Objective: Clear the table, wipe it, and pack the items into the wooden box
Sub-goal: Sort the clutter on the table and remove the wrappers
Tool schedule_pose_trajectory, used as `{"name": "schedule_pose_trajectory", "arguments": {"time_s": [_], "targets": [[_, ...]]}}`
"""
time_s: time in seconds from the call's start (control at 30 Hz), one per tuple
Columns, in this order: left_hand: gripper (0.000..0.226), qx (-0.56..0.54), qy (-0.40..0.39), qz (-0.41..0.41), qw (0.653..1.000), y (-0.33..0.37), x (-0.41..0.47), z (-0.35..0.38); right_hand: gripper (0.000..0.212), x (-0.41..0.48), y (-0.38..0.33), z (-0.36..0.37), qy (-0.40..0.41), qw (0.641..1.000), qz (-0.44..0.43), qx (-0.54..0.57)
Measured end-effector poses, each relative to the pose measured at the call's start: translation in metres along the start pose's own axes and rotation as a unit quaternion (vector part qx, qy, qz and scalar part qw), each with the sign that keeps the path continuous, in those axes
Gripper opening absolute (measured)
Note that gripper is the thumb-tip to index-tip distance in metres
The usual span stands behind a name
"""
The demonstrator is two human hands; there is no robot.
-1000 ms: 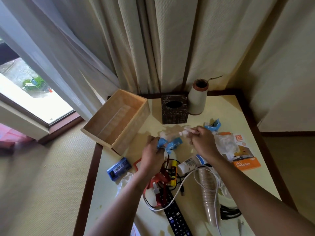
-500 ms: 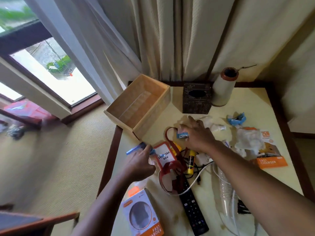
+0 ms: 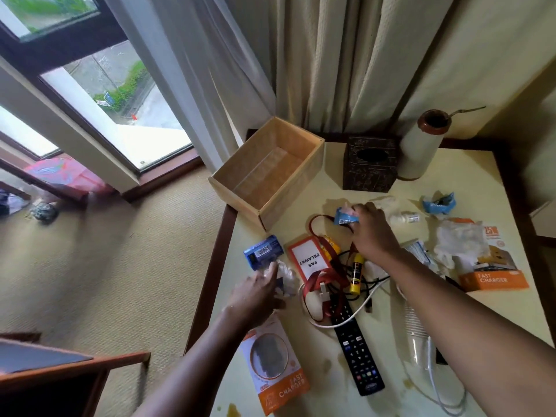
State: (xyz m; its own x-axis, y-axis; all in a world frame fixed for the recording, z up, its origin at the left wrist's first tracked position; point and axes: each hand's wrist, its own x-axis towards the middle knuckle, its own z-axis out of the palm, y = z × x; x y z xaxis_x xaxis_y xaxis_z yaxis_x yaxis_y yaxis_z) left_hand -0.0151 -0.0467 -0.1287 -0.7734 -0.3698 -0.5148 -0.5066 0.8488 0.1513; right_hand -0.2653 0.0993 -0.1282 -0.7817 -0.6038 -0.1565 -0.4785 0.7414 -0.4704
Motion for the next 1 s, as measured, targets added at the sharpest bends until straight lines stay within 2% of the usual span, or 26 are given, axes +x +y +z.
{"name": "schedule_pose_trajectory", "arguments": {"time_s": [0.1, 0.23, 0.3, 0.43, 0.5, 0.57, 0.63, 0.7, 0.77, 0.87, 1.0], "targets": [[0.101, -0.057, 0.01, 0.023, 0.998, -0.005, 0.002, 0.008, 0.039, -0.007, -0.005, -0.006, 0.051, 0.996, 0.029, 0.072], [0.098, -0.063, 0.04, 0.069, 0.995, -0.003, 0.003, 0.006, 0.04, -0.031, -0.018, -0.02, 0.075, 0.987, 0.055, 0.131], [0.084, -0.059, 0.043, 0.08, 0.994, -0.005, 0.004, 0.006, 0.04, -0.048, -0.022, -0.024, 0.077, 0.982, 0.064, 0.157], [0.041, -0.084, 0.059, 0.136, 0.985, -0.015, 0.009, 0.008, 0.036, -0.081, -0.025, -0.031, 0.084, 0.965, 0.092, 0.231], [0.024, -0.091, 0.041, 0.13, 0.986, -0.02, 0.007, 0.008, 0.035, -0.096, -0.029, -0.035, 0.089, 0.954, 0.106, 0.267], [0.009, -0.14, 0.06, 0.112, 0.982, -0.022, 0.003, 0.003, 0.035, -0.112, -0.031, -0.037, 0.1, 0.942, 0.119, 0.298], [0.022, -0.237, 0.113, 0.114, 0.958, -0.021, -0.008, -0.005, 0.036, -0.127, -0.032, -0.04, 0.11, 0.93, 0.134, 0.325], [0.04, -0.349, 0.185, 0.13, 0.909, -0.019, -0.013, -0.006, 0.034, -0.145, -0.033, -0.046, 0.125, 0.916, 0.138, 0.354], [0.032, -0.347, 0.235, 0.099, 0.903, -0.013, -0.017, -0.019, 0.037, -0.161, -0.03, -0.053, 0.143, 0.901, 0.144, 0.383], [0.018, -0.334, 0.235, 0.086, 0.909, 0.023, -0.039, -0.048, 0.042, -0.19, -0.022, -0.067, 0.162, 0.88, 0.162, 0.416], [0.006, -0.402, 0.274, 0.126, 0.864, 0.092, -0.084, -0.083, 0.032, -0.24, -0.002, -0.097, 0.191, 0.833, 0.167, 0.492]]}}
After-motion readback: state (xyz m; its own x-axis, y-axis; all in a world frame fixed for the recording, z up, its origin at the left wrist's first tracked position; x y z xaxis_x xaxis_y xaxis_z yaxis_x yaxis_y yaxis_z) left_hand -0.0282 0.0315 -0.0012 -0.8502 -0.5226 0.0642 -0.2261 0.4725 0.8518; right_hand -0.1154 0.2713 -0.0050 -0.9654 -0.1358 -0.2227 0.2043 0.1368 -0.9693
